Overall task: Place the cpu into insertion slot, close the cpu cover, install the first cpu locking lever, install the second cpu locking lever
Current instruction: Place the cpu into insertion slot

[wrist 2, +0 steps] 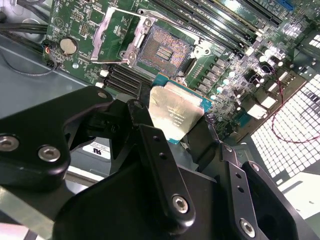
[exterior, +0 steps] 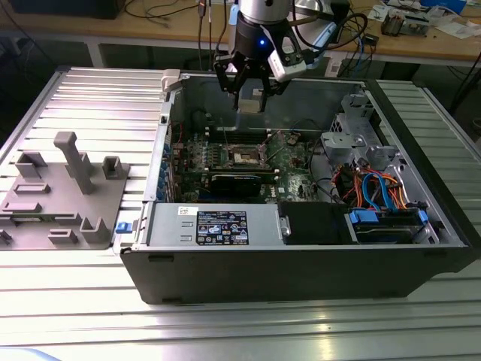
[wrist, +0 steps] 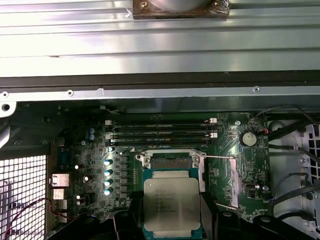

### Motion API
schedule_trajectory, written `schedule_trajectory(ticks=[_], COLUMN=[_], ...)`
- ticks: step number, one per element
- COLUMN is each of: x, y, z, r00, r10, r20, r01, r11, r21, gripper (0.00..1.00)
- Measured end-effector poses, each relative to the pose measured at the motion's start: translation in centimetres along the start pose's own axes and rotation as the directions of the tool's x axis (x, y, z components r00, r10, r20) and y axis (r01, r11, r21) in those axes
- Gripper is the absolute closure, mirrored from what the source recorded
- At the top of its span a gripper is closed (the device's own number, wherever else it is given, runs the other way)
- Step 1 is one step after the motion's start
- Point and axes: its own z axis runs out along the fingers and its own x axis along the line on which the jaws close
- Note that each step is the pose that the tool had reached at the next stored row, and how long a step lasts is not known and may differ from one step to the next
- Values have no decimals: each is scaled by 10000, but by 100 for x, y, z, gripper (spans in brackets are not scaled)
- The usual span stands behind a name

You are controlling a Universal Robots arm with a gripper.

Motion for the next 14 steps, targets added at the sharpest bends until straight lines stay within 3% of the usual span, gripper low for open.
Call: schedule_trajectory(ticks=[7, 14], x=[0, -1], y=[-1, -6], z=[12, 66], r00=[10000, 10000], r10=[0, 1], r20=[0, 0], r01=[0, -1], r11=[10000, 10000], r21=[0, 0], gripper=[46, 46])
